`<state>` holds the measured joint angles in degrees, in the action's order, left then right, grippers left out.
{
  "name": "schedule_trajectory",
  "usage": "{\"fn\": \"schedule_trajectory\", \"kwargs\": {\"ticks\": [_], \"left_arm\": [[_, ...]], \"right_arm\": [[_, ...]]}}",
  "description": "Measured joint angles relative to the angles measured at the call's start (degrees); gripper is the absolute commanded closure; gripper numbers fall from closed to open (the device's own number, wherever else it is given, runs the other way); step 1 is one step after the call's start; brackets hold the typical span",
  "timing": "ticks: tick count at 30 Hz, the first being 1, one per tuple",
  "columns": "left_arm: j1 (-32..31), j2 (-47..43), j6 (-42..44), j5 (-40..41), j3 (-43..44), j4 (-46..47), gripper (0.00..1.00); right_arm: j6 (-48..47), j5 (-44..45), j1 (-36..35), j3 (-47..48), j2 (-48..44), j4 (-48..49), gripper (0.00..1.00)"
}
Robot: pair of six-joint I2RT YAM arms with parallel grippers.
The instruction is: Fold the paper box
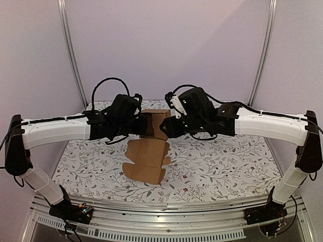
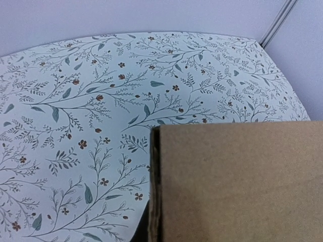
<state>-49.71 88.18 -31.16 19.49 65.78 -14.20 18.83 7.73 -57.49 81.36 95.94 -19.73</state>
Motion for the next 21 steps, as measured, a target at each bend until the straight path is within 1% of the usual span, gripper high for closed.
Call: {"fn": "schedule_trajectory", "kwargs": {"ticks": [7,16,21], "left_arm": [[-1.51,0.02,-1.44,2.62,0.83,-1.60,1.00],[-3.08,1.64,-4.00,7.58,3.85,-4.79,1.00],[-3.56,3.06,-5.25,9.60,5.03,-6.38,1.00]], "right_arm": [[1.25,3.91,-0.17,0.17,1.25,-0.17,0.55],[2.73,9.42,-1.07,3.13,3.37,-1.77,0.69],[4.00,12.61,-1.88,4.46,5.07,-3.06,0.75]]}}
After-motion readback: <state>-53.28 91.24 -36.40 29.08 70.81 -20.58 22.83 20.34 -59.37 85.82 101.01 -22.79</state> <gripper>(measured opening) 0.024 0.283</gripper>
